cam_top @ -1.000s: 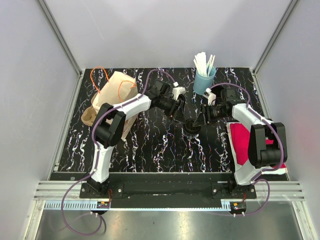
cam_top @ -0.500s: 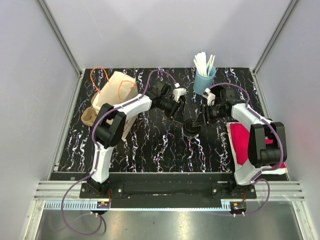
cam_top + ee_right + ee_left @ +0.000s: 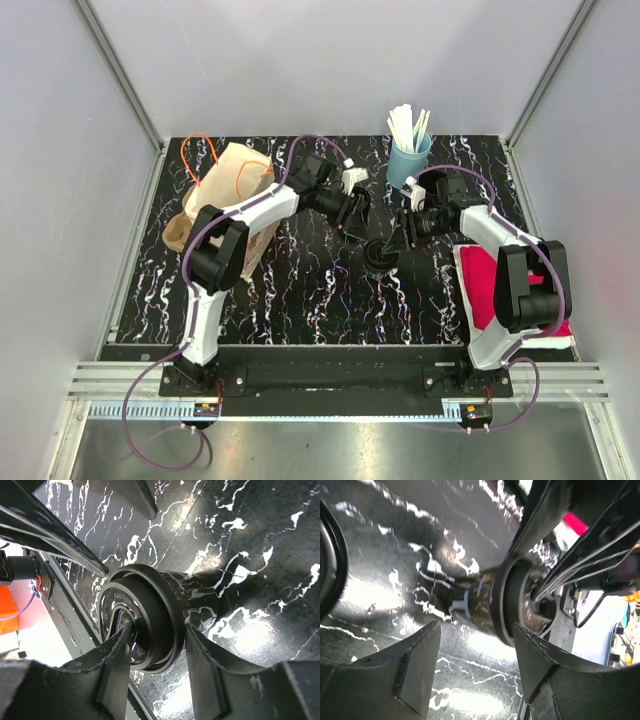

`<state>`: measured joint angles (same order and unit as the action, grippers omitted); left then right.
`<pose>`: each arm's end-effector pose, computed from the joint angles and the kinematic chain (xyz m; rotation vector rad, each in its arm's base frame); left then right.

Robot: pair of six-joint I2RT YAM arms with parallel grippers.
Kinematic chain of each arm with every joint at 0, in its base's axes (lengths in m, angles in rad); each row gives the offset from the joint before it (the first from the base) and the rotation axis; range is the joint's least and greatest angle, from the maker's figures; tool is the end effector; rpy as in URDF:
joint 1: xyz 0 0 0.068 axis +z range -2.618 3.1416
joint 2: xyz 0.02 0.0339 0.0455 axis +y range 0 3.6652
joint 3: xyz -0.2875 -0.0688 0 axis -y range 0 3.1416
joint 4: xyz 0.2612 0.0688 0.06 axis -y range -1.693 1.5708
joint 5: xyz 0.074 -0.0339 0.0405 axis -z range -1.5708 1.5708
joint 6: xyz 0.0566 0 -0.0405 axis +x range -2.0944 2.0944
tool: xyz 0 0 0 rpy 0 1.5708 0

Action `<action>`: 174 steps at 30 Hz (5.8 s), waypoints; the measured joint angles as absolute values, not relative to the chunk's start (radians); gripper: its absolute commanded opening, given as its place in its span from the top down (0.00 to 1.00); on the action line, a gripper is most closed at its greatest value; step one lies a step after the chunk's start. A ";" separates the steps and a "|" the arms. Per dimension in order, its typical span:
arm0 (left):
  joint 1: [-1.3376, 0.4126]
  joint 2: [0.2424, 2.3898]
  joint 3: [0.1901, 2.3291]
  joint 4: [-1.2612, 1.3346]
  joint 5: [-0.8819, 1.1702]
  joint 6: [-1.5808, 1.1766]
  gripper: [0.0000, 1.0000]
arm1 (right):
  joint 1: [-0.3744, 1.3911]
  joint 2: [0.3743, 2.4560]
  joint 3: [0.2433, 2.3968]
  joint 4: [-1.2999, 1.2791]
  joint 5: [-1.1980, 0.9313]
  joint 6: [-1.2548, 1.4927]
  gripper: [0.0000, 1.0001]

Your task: Pack the takeout coffee

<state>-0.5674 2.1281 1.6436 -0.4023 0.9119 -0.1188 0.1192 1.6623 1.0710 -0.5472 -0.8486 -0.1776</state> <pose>0.3974 -0.3064 0.2047 0.9573 2.2825 -1.4181 0.3358 0.0830 0.2028 -0.6097 2.4152 1.1034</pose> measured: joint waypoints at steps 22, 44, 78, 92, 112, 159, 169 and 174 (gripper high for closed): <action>-0.608 2.193 1.741 -0.437 0.927 -0.090 0.41 | 0.127 1.666 1.073 -0.547 -0.855 -0.191 0.51; -0.551 2.194 1.686 -0.285 1.021 -0.230 0.40 | 0.138 1.666 1.073 -0.547 -0.855 -0.197 0.51; -0.609 2.160 1.660 -0.376 0.907 -0.060 0.59 | 0.171 1.649 1.072 -0.572 -0.818 -0.212 0.52; -0.626 2.171 1.689 -0.435 0.855 -0.019 0.59 | 0.176 1.649 1.075 -0.574 -0.805 -0.213 0.52; -0.585 2.122 1.672 -0.498 0.830 -0.039 0.40 | 0.205 1.645 1.075 -0.561 -0.795 -0.213 0.52; -0.566 1.985 1.352 -0.235 0.984 -0.157 0.56 | 0.205 1.645 1.075 -0.558 -0.796 -0.212 0.52; -0.571 1.985 1.354 -0.242 0.984 -0.147 0.60 | 0.205 1.645 1.075 -0.558 -0.796 -0.212 0.52; -0.574 1.988 1.362 -0.254 0.987 -0.135 0.63 | 0.205 1.645 1.075 -0.558 -0.795 -0.212 0.52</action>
